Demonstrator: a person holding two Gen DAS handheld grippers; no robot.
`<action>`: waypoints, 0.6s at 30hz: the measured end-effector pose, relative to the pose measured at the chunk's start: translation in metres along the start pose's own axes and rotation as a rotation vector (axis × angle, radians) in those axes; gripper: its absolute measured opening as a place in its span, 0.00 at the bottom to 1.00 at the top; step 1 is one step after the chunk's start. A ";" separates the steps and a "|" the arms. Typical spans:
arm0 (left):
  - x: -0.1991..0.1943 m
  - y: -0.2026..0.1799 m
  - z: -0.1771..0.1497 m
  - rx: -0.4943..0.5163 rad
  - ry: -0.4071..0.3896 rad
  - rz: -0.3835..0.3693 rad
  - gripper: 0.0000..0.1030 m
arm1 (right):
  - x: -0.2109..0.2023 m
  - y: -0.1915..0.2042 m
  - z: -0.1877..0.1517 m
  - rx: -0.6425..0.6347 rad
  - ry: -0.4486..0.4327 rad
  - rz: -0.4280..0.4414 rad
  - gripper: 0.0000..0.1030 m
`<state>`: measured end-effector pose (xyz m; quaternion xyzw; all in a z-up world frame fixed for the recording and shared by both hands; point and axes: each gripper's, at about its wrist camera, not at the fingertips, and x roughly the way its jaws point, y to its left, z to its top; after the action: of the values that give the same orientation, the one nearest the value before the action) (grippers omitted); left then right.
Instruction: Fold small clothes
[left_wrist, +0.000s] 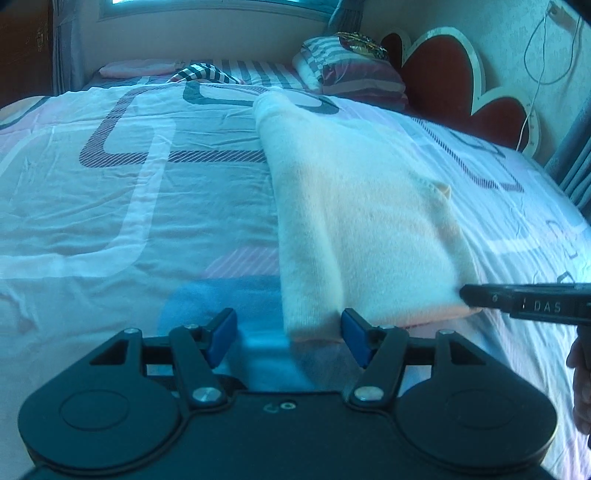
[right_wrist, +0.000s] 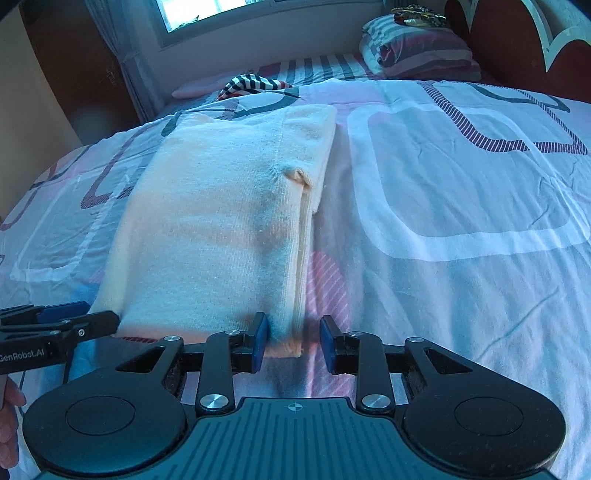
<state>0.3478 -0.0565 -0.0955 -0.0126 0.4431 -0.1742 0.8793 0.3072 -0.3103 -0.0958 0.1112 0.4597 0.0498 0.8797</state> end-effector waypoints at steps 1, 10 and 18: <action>0.000 0.000 0.000 0.005 0.003 0.003 0.61 | 0.000 0.000 0.000 -0.002 0.001 -0.004 0.35; -0.027 0.020 0.010 -0.064 -0.095 -0.032 0.63 | -0.041 -0.013 0.009 0.039 -0.127 0.075 0.38; 0.009 0.039 0.050 -0.216 -0.074 -0.175 0.64 | -0.008 -0.051 0.048 0.262 -0.128 0.256 0.39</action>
<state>0.4036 -0.0294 -0.0785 -0.1519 0.4240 -0.2008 0.8700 0.3413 -0.3687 -0.0757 0.2853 0.3877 0.0936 0.8715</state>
